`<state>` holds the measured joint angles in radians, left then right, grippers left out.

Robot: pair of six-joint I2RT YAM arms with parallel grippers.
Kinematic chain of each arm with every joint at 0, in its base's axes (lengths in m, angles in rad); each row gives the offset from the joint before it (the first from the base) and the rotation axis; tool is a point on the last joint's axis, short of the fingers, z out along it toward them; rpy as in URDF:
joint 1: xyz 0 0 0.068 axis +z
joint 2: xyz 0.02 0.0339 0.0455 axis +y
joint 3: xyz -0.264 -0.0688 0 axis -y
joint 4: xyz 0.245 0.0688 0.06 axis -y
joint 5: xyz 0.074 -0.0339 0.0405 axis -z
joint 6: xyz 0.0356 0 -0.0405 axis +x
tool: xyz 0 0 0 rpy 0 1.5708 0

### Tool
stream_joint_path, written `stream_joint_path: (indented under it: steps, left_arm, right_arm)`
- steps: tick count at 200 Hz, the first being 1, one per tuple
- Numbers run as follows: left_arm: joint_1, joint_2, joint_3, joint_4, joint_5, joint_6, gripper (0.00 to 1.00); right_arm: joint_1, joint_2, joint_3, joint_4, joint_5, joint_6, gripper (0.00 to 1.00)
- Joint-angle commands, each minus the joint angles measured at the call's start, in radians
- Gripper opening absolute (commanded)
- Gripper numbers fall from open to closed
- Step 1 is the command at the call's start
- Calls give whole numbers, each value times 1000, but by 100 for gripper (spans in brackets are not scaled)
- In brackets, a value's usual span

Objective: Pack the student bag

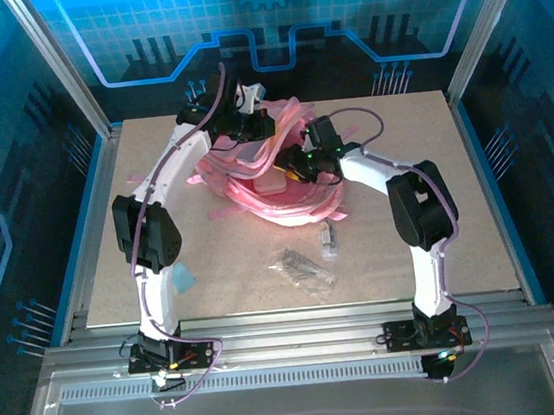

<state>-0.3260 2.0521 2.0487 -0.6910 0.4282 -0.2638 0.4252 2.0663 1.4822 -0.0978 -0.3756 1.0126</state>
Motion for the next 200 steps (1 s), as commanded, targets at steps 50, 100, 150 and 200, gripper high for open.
stream_joint_path:
  steps: [50,100,150,200]
  left_arm:
    - [5,-77,-51,134,67,-26,0]
    - [30,-112,-141,198,41,-63,0]
    - [64,-135,-214,289,60,-112,0]
    - [74,-119,-217,310,60,-140,0]
  right_arm:
    - [55,322,344,79,-31,75,35]
    - [-5,102,232,-24,-55,-112,50]
    - [-37,-268,-27,-388,-47,-435,86]
    - [48,-550,-301,-592,56,-651,100]
